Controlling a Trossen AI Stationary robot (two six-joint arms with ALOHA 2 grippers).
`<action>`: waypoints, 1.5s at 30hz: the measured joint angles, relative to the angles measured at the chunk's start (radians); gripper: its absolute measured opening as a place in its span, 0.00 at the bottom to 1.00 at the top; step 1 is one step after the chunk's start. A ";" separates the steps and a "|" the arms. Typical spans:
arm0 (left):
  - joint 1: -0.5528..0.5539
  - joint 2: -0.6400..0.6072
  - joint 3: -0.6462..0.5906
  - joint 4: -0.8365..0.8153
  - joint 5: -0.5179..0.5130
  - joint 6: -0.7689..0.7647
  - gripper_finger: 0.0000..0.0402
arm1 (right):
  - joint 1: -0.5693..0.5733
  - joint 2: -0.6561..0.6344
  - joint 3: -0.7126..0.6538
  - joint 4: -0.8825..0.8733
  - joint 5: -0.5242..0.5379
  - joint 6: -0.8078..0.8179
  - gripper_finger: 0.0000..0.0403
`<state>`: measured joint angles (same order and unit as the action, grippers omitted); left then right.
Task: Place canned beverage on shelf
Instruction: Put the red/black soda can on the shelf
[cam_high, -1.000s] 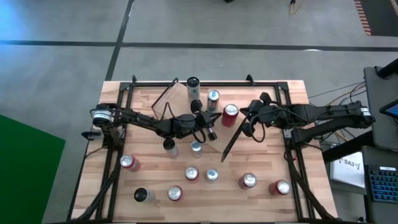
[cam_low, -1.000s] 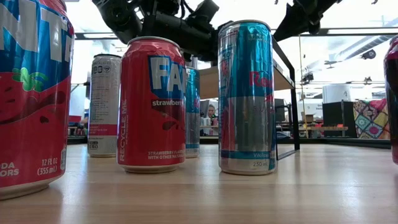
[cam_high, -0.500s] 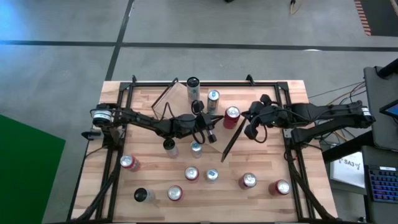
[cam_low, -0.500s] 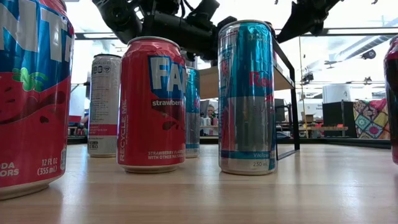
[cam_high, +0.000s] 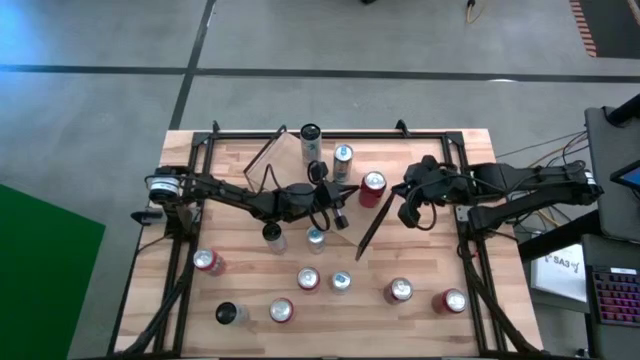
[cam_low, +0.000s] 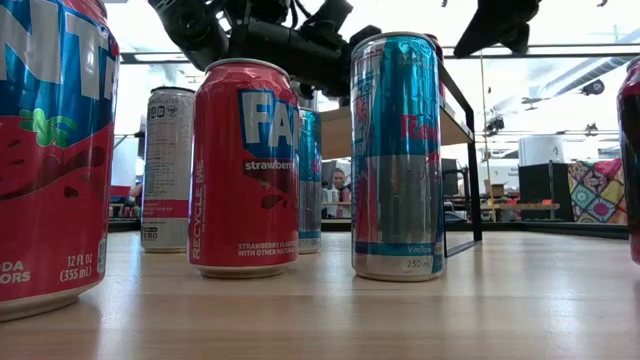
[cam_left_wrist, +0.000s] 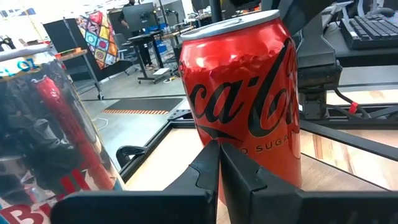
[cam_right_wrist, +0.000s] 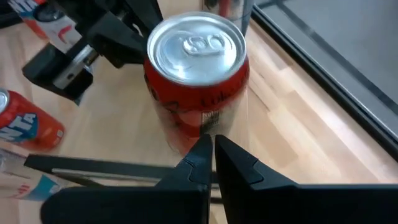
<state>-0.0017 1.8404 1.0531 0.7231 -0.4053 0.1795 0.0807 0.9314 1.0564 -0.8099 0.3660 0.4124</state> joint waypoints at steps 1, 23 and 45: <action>0.000 0.000 0.000 0.001 0.000 -0.006 0.00 | 0.000 0.000 0.002 -0.010 0.000 0.011 0.03; -0.050 -0.043 0.066 -0.180 -0.142 0.097 0.00 | 0.002 0.001 0.002 -0.057 -0.001 0.064 0.03; -0.037 0.051 0.156 -0.247 0.055 0.070 0.00 | 0.002 0.003 0.002 -0.044 0.001 0.089 0.03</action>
<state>-0.0383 1.8914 1.2090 0.4761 -0.3503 0.2500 0.0830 0.9349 1.0580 -0.8543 0.3668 0.5013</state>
